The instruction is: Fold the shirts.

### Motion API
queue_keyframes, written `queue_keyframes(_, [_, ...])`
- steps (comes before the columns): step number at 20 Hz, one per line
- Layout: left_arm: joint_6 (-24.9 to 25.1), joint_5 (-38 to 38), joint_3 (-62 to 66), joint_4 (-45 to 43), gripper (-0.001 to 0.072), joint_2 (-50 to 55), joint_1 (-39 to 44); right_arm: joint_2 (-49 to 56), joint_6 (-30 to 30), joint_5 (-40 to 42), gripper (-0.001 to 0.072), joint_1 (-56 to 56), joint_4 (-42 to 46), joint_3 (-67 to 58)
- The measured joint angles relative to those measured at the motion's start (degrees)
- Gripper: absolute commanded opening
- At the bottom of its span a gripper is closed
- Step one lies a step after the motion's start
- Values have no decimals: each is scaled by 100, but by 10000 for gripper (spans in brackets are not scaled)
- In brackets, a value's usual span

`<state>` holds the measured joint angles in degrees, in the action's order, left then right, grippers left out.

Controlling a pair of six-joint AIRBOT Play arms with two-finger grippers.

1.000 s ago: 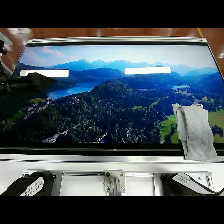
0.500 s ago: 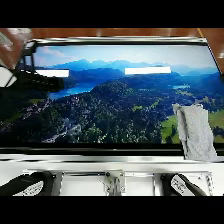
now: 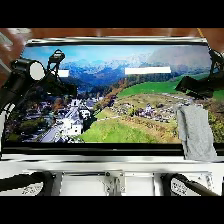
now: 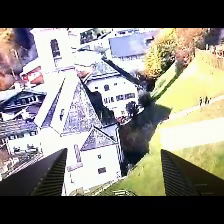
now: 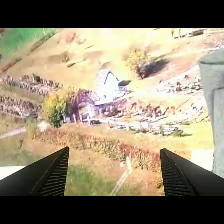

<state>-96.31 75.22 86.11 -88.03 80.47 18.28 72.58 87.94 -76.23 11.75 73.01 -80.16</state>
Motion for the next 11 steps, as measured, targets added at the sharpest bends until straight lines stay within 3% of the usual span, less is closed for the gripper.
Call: queue_keyframes(11, [-59,39,24,-46,712,46,31,33,37,-68,678,-81,-4,0])
